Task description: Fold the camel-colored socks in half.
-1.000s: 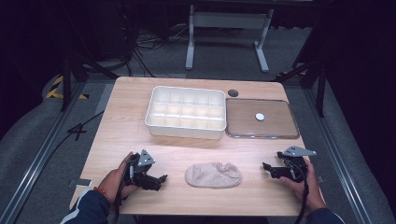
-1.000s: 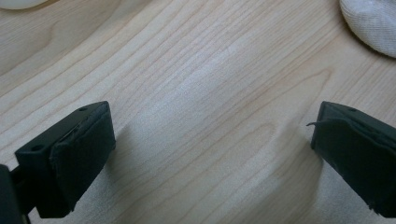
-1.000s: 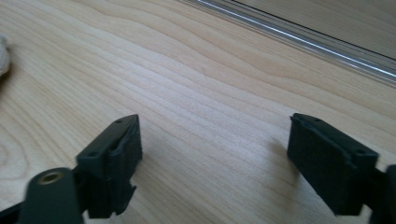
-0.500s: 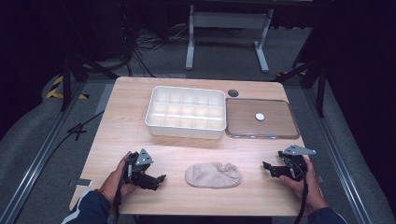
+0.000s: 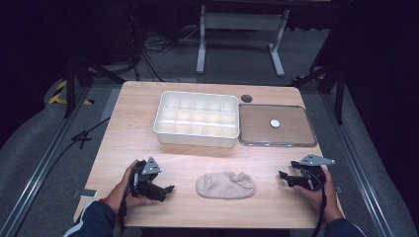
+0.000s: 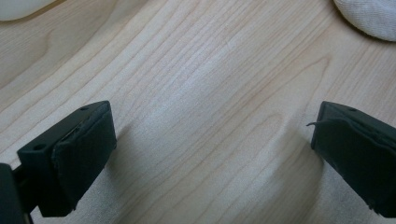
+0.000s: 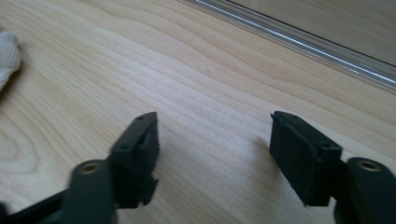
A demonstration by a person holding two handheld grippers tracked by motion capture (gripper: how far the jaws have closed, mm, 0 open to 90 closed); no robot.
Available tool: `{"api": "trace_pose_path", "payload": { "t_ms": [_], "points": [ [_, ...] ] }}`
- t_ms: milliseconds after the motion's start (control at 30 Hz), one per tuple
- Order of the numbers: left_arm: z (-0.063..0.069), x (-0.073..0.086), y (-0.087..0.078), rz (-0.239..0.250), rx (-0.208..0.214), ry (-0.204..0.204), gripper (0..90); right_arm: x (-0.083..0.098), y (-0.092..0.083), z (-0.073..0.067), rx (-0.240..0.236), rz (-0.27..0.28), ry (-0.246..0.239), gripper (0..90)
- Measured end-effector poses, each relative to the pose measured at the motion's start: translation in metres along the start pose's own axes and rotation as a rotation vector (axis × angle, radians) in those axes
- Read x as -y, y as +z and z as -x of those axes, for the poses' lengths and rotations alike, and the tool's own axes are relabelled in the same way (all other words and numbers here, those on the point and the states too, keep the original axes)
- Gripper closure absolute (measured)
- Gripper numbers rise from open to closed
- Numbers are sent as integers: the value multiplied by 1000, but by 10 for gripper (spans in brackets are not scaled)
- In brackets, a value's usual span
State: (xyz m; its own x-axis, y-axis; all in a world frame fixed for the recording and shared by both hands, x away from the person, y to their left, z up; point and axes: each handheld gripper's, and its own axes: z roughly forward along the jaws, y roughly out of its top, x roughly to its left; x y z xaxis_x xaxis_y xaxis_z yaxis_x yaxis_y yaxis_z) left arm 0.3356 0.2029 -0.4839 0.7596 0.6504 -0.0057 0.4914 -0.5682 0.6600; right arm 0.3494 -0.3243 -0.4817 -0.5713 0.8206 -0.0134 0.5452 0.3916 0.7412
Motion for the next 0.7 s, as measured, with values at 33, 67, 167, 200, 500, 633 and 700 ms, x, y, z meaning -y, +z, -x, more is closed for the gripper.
{"api": "trace_pose_path", "payload": {
  "t_ms": [33, 67, 167, 200, 500, 633, 700],
  "points": [
    [0, 0, 0, 1, 7, 0, 0, -1, -1, -1, -3, 15, -8, 413],
    [-2, 1, 0, 1, 13, 12, 0, -2, -3, -2, -7, 29, -11, 448],
    [-3, 1, -1, -1, 29, 22, 0, -5, -5, -7, -15, 50, -12, 497],
    [-3, 1, -1, -3, 31, 24, 0, -7, -5, -9, -15, 56, -15, 516],
    [-3, 1, -1, -1, 31, 25, 1, -16, -8, -21, -50, 104, -33, 648],
    [-4, 1, -1, -2, 29, 29, 3, -23, -6, -31, -104, 111, -74, 744],
    [-3, 1, -1, -1, 28, 26, 5, -27, -5, -37, -127, 125, -90, 779]
  ]
}}
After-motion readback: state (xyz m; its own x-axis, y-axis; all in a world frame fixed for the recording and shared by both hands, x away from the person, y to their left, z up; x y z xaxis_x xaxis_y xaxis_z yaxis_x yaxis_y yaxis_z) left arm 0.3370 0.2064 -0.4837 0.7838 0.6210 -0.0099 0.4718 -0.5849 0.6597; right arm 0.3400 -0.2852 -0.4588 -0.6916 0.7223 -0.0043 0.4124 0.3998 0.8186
